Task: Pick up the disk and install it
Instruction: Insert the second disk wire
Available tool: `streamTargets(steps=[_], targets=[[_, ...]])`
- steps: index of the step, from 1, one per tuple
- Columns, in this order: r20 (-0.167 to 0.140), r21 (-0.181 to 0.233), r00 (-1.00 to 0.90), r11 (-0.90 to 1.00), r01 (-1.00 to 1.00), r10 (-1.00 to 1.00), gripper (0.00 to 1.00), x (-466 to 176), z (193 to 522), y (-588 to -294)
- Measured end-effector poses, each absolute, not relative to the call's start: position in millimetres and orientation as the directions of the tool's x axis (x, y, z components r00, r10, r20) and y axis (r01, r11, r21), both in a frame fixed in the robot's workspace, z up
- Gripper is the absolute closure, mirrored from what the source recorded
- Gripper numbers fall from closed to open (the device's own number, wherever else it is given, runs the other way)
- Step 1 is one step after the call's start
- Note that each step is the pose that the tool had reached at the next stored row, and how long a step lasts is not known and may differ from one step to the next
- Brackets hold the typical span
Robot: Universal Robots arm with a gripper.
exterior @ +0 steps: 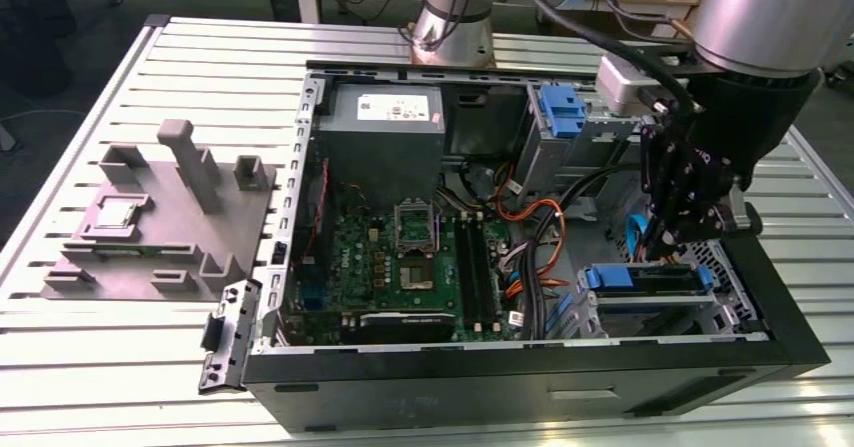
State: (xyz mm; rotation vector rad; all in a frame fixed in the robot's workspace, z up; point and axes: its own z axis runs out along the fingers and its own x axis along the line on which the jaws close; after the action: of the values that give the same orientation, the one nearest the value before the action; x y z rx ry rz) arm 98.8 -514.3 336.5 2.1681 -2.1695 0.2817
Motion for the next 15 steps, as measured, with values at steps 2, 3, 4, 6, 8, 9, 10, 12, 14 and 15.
streamTargets(steps=[2, 3, 4, 6, 8, 9, 10, 12, 14, 15], targets=[[0.163, -0.089, -0.008, -0.006, -0.996, -0.987, 0.84, 97.2, 335.9, -515.8], [0.159, -0.091, -0.009, -0.006, -0.996, -0.987, 0.84, 96.0, 335.7, -516.5], [0.155, -0.092, -0.009, -0.006, -0.996, -0.988, 0.84, 95.0, 335.7, -517.1], [0.152, -0.094, -0.009, -0.005, -0.996, -0.988, 0.84, 94.4, 335.8, -517.4], [0.152, -0.094, -0.009, -0.005, -0.996, -0.988, 0.84, 94.4, 335.7, -517.4], [0.152, -0.094, -0.009, -0.005, -0.996, -0.988, 0.84, 94.4, 335.7, -517.7], [0.152, -0.094, -0.009, -0.005, -0.996, -0.988, 0.84, 94.4, 335.7, -518.3], [0.152, -0.094, -0.009, -0.005, -0.996, -0.988, 0.84, 94.3, 335.7, -520.3], [0.149, -0.094, -0.009, -0.005, -0.996, -0.989, 0.84, 94.4, 335.7, -522.6], [0.148, -0.094, -0.009, -0.005, -0.996, -0.989, 0.84, 94.3, 335.7, -523.6]])
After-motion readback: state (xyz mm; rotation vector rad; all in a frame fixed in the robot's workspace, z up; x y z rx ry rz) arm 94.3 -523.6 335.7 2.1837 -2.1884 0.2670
